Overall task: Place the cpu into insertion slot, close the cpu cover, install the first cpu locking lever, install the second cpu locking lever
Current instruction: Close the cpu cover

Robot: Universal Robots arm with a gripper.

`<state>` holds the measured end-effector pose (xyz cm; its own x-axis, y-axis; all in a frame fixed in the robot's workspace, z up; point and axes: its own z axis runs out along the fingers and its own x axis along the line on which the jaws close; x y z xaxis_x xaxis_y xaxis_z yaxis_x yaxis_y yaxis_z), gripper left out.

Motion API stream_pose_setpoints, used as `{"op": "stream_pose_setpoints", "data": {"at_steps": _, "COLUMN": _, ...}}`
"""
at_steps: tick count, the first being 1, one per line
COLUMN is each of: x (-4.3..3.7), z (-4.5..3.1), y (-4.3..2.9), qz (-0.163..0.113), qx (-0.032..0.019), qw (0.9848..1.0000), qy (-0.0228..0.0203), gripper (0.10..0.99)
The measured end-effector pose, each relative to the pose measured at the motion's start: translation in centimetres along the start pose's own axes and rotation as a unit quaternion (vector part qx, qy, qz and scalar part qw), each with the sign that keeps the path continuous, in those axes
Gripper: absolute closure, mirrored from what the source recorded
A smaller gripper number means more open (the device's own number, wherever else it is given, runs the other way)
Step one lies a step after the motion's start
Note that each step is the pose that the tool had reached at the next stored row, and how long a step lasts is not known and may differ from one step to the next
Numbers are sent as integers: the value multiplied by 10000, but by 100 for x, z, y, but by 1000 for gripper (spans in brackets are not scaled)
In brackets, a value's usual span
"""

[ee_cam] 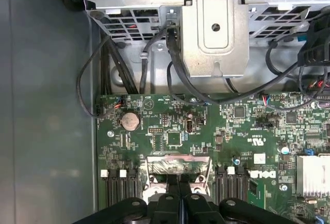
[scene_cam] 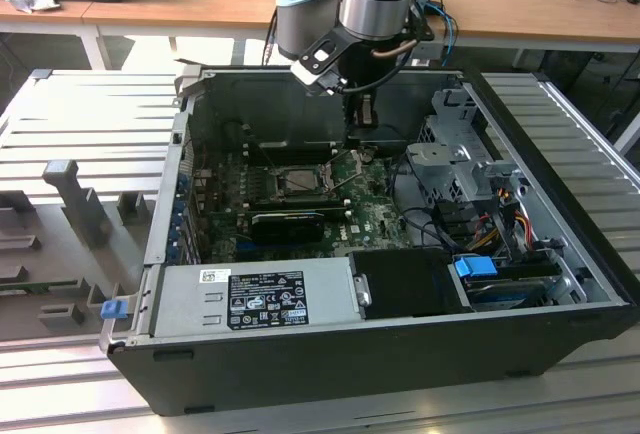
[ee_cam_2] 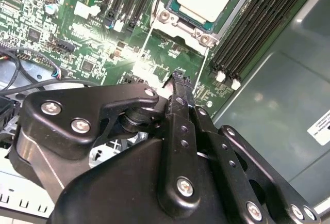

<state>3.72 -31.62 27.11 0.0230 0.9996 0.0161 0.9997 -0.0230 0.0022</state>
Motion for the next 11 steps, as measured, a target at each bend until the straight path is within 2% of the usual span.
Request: {"op": "stream_pose_setpoints", "data": {"at_steps": 11, "x": 3, "z": 0, "y": 138, "qz": 0, "qx": 1, "qw": 10000, "qy": 0, "gripper": 980}}
